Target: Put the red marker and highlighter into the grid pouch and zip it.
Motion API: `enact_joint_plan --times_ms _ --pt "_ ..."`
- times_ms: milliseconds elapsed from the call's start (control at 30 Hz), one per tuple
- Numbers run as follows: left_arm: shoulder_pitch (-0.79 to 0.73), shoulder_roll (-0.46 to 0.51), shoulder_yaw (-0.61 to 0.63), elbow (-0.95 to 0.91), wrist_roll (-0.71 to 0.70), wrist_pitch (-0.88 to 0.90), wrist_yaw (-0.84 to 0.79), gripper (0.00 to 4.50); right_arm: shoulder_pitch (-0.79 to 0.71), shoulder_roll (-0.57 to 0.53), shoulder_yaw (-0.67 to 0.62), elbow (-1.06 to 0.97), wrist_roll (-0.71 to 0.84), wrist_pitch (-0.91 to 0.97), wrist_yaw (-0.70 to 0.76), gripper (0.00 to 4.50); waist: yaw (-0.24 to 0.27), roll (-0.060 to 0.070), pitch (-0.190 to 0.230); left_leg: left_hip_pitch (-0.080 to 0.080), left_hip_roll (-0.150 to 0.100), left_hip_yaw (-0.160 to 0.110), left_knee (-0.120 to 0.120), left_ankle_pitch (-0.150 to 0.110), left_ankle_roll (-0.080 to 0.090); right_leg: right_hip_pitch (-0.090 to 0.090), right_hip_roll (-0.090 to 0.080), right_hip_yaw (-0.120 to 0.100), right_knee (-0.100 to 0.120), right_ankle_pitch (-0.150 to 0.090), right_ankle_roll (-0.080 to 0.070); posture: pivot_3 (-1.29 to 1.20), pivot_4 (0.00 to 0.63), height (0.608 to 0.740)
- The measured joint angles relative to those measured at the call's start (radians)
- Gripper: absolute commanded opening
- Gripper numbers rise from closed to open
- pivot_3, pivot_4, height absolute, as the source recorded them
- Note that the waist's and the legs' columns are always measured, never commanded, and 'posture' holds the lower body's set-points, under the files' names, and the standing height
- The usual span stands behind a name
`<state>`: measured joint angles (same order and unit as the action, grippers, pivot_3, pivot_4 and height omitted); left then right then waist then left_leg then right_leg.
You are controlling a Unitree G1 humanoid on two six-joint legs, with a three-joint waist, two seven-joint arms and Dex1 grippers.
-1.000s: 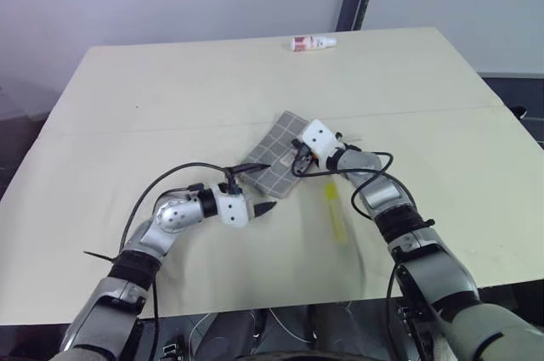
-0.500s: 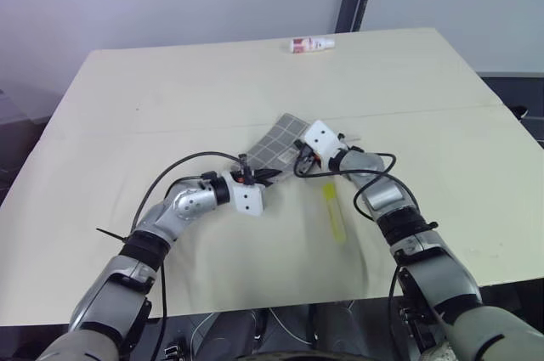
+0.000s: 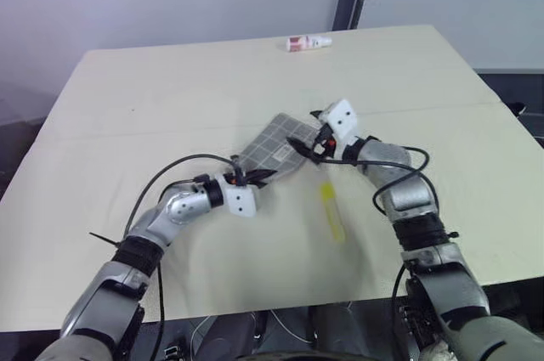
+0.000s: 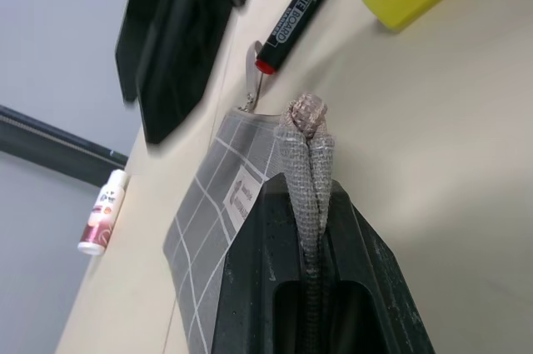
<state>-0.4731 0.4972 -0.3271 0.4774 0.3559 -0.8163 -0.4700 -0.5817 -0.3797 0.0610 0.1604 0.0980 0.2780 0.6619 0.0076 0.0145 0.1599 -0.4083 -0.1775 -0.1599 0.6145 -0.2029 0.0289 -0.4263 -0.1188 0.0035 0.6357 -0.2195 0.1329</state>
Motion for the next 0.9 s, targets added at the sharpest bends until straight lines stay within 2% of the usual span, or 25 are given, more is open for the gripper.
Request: enact_joint_plan --times_ms 167,300,633,900 --pt "0.042 0.069 0.041 0.024 -0.056 -0.074 0.018 0.0 0.128 -0.1 -0.017 -0.151 0.029 0.107 0.041 4.47 0.0 0.0 0.0 -0.001 0.001 0.0 -0.003 0.001 0.001 -0.002 0.0 0.0 -0.002 0.0 0.0 0.0 0.15 0.74" --pt "0.048 0.101 0.056 0.07 -0.073 -0.149 0.025 0.0 0.18 -0.131 0.008 -0.179 0.022 0.129 0.055 4.47 0.001 -0.001 0.001 -0.002 0.0 0.001 -0.002 0.0 0.0 0.0 0.0 0.001 -0.005 0.0 0.0 0.0 0.15 0.74" --pt "0.121 0.113 0.089 0.128 -0.213 -0.25 0.006 0.0 0.092 -0.067 0.098 -0.074 -0.058 0.052 0.016 4.47 0.001 -0.001 0.001 -0.002 0.0 0.0 -0.002 0.0 0.001 -0.001 0.0 0.001 -0.005 0.0 0.0 0.0 0.15 0.74" --pt "0.16 0.133 0.105 0.124 -0.214 -0.31 -0.006 0.0 0.013 -0.009 0.14 0.103 -0.098 -0.01 0.01 4.47 0.002 -0.001 0.001 -0.002 0.0 0.0 -0.001 -0.001 0.0 -0.002 0.0 0.001 -0.005 0.0 0.0 0.0 0.15 0.74"
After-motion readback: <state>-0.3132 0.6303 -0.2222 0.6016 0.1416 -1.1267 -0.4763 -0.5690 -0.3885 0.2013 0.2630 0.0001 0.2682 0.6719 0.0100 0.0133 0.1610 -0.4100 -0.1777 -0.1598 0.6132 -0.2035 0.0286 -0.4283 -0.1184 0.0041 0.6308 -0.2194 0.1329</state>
